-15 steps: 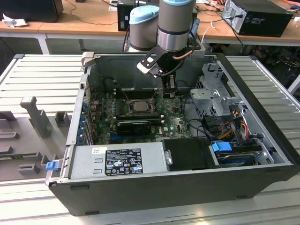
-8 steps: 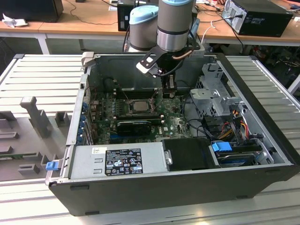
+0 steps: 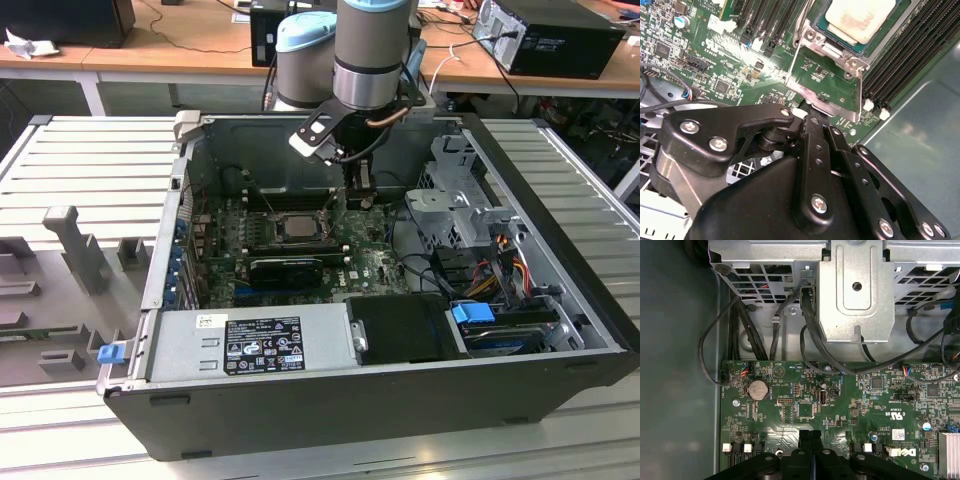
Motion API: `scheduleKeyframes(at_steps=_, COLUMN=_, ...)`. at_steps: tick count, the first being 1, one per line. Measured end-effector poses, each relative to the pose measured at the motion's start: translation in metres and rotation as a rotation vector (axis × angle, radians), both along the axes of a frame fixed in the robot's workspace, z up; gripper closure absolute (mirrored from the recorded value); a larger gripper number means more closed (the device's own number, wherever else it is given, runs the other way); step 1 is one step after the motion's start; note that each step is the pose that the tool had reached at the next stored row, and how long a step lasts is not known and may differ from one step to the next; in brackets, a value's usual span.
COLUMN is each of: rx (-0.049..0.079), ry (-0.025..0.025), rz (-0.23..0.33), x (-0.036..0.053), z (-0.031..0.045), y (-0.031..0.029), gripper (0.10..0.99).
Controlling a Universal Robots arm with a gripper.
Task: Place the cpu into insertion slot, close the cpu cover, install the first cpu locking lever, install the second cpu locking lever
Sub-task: 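Close the cpu cover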
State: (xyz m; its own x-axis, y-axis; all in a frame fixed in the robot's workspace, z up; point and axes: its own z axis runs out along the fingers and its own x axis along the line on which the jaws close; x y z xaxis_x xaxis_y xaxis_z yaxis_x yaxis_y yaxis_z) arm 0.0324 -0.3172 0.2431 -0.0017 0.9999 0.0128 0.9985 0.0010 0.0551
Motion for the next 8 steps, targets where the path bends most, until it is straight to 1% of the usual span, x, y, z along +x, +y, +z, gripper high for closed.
scheduleKeyframes(at_steps=8, rx=0.000, ry=0.0000, rz=0.000, x=-0.0024, z=0.0000, y=0.0000, gripper=0.980)
